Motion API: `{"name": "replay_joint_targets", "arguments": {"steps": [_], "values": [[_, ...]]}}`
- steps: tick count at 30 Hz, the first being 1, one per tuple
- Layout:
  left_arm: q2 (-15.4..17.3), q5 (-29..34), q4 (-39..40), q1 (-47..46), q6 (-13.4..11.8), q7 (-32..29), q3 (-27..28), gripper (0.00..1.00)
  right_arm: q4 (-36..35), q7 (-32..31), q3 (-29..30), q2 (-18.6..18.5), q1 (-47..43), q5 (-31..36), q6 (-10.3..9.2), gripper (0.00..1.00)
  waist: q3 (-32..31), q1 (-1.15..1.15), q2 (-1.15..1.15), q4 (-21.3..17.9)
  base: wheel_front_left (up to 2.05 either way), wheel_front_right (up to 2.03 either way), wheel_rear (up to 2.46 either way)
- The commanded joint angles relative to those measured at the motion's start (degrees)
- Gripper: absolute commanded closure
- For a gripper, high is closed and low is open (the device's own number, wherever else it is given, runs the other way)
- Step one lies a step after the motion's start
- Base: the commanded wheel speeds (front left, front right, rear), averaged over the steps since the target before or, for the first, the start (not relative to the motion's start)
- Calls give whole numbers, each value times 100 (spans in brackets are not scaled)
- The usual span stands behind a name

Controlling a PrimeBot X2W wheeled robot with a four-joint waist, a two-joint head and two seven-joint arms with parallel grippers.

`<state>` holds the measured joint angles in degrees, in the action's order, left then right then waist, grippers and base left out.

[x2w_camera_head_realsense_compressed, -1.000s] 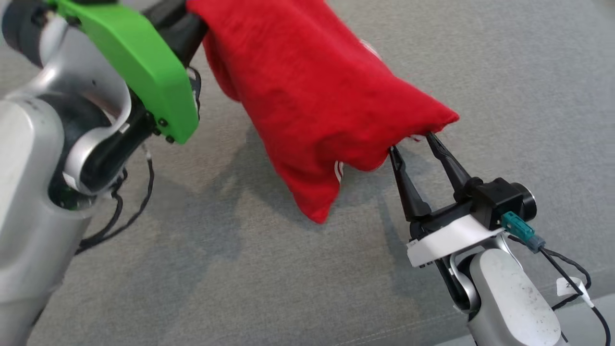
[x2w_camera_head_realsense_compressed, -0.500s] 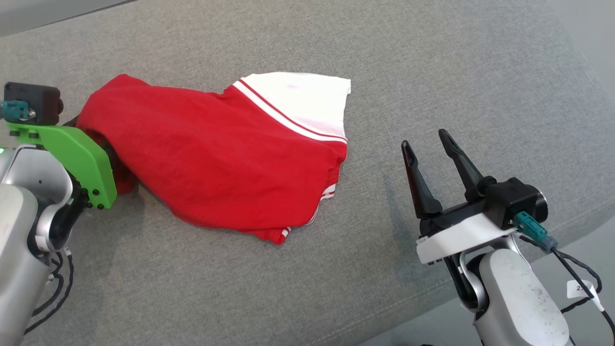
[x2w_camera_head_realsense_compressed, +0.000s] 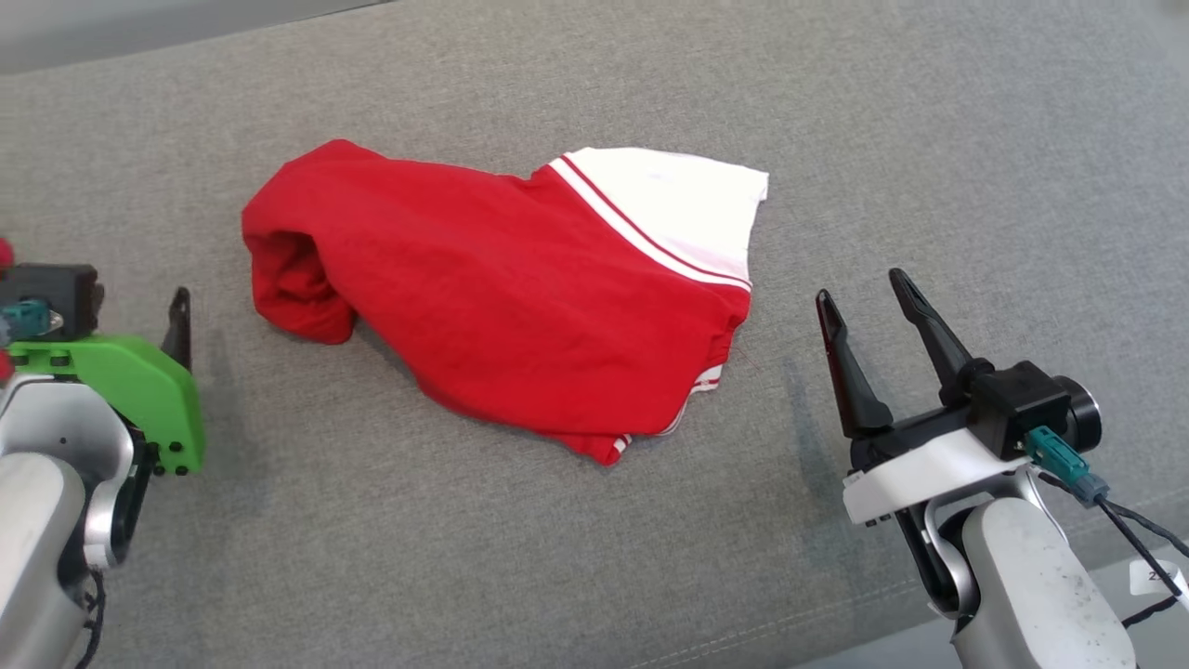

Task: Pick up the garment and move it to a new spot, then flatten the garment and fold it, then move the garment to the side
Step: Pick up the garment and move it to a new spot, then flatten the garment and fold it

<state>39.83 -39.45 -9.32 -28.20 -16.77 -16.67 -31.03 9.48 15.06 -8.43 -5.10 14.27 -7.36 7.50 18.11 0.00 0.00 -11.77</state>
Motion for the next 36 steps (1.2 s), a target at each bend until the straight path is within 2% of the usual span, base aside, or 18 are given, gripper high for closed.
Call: {"name": "replay_joint_targets", "arguments": {"steps": [1,6,10,16,19,26,36], "values": [[64,73,163,40,-130,132,107,0,-42,16,10,-62,-55,16,-2,0,-177,0,0,226,0,0,0],[-365,47,998,1,-155,320,-32,0,-61,16,7,-166,-89,25,-2,0,-197,0,0,307,0,0,0],[-974,121,1375,-88,-63,338,-506,0,-77,16,-40,-207,-54,0,-2,0,-179,0,0,224,0,0,0],[-1742,197,1081,-309,144,328,-1130,0,-118,16,15,-192,-52,19,-2,0,-100,0,0,-92,0,0,0],[-1988,237,781,-407,248,342,-1330,0,-112,16,56,-173,-110,13,-2,0,-75,0,0,-272,0,0,0],[-2292,241,300,-422,470,226,-1704,0,-116,16,134,-92,-218,1,-2,0,-12,0,0,-524,0,0,0],[-2288,176,12,-157,681,83,-2060,0,-72,16,148,-2,-197,-41,-2,0,80,0,0,-548,0,0,0]]}}
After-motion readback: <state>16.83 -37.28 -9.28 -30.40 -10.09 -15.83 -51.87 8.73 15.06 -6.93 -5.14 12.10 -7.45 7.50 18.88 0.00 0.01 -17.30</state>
